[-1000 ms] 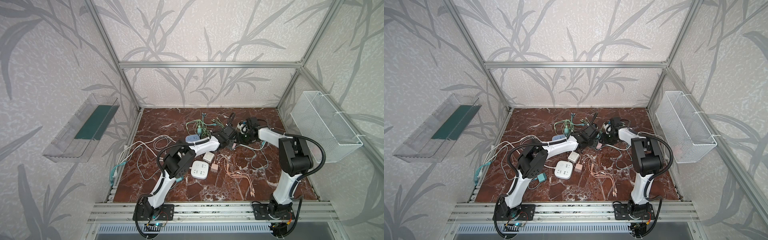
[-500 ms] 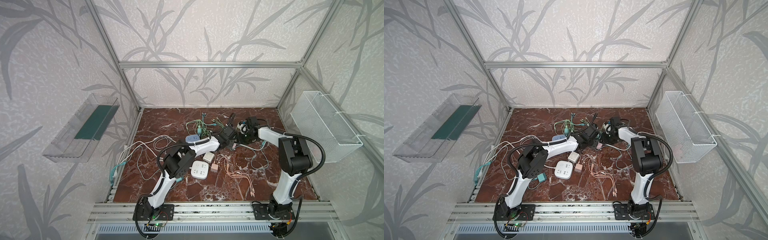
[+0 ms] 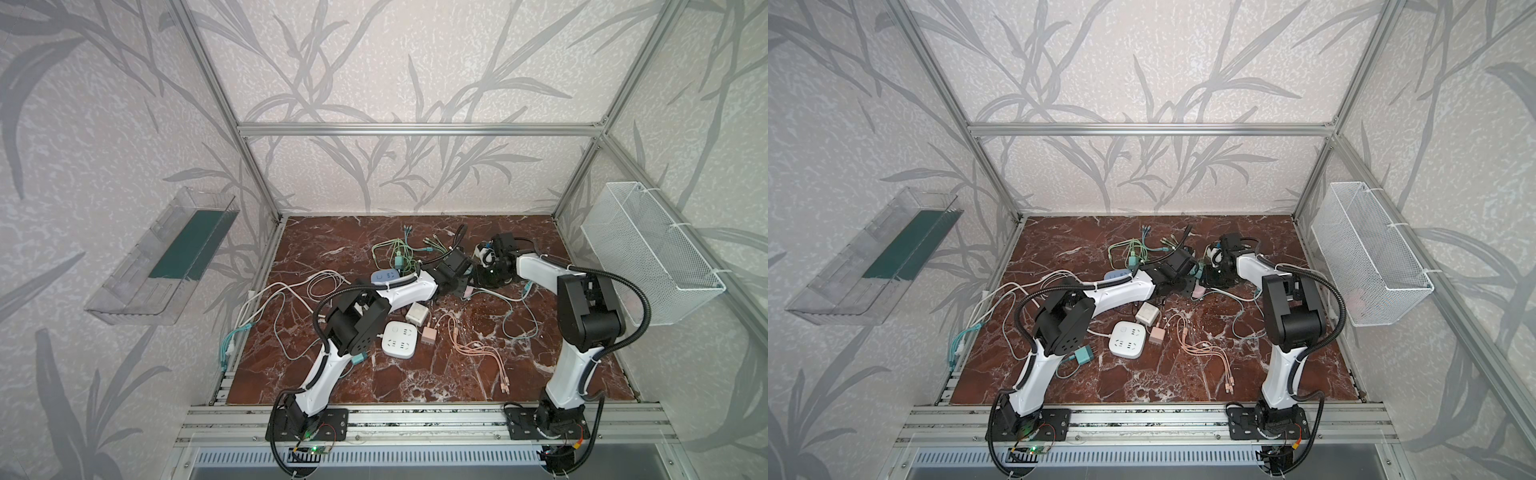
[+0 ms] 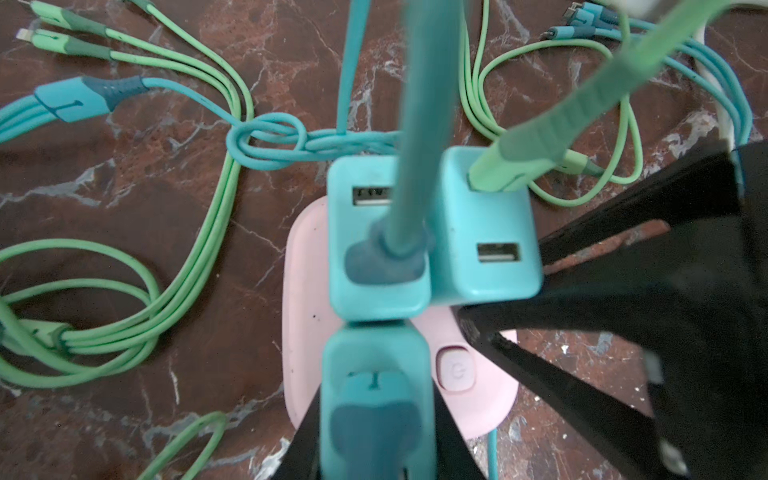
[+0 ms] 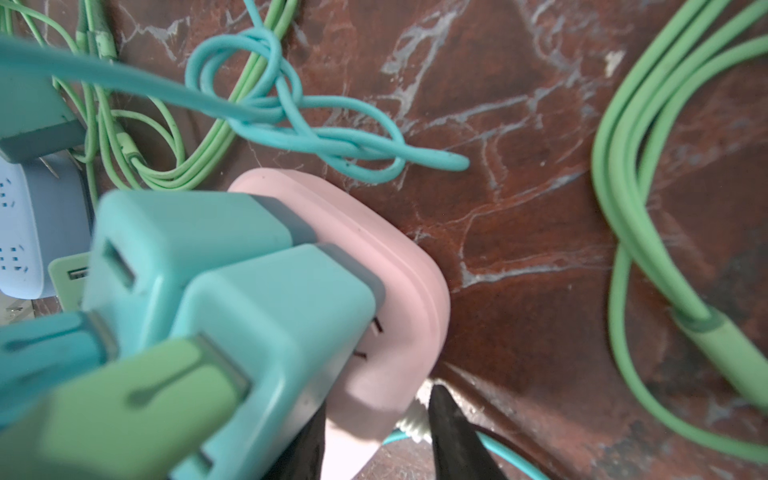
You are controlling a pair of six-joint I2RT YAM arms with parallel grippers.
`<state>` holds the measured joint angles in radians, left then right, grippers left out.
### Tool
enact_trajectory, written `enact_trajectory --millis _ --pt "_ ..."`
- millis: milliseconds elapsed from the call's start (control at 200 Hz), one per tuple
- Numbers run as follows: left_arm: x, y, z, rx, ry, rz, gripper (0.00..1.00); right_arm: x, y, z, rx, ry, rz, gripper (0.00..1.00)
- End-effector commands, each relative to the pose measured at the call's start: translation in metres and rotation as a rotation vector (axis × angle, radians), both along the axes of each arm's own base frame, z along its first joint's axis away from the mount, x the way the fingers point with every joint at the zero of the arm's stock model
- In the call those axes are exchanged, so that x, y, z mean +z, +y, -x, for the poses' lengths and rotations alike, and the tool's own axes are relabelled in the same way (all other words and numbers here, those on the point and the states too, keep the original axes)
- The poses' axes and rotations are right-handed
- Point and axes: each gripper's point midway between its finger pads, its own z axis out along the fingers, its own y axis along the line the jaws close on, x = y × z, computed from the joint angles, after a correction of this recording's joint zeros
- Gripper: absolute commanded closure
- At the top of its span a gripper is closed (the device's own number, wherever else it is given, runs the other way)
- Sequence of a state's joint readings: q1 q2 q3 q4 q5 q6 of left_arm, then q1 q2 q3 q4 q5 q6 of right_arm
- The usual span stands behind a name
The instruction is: Pull the plug off the socket
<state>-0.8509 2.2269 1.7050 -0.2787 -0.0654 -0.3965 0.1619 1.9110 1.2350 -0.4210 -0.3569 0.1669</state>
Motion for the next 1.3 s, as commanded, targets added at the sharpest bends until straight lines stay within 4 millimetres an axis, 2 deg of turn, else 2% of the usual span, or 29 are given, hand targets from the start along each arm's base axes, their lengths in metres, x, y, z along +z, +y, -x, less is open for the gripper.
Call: enact_trajectory --millis 0,315,450,630,895,1070,1295 --pt "0.075 -0.033 0.006 -0.077 -0.083 0.199 0.73 -0.017 -0.012 0.0 -0.021 0.026 0.079 0.59" --pt "0.075 -0.018 0.0 -0.043 -0.079 0.214 0.73 -0.017 -0.014 -0.001 -0.023 0.025 0.086 0.59" --pt "0.077 -0.02 0.0 -0.051 -0.082 0.217 0.73 -0.017 -0.015 0.0 -0.024 0.027 0.091 0.6" --pt "0.075 -0.03 0.009 -0.111 -0.113 0.12 0.73 -0.016 -0.017 -0.001 -0.032 0.021 0.102 0.6" --pt "0.079 -0.037 0.011 -0.163 -0.15 0.053 0.73 -0.018 -0.022 0.0 -0.032 0.031 0.132 0.6" --pt "0.077 -0.037 0.012 -0.165 -0.14 0.058 0.73 -0.015 -0.021 -0.002 -0.034 0.027 0.124 0.6" --pt "0.074 -0.025 0.016 -0.144 -0.127 0.047 0.73 -0.003 -0.013 -0.006 -0.025 -0.007 0.078 0.59"
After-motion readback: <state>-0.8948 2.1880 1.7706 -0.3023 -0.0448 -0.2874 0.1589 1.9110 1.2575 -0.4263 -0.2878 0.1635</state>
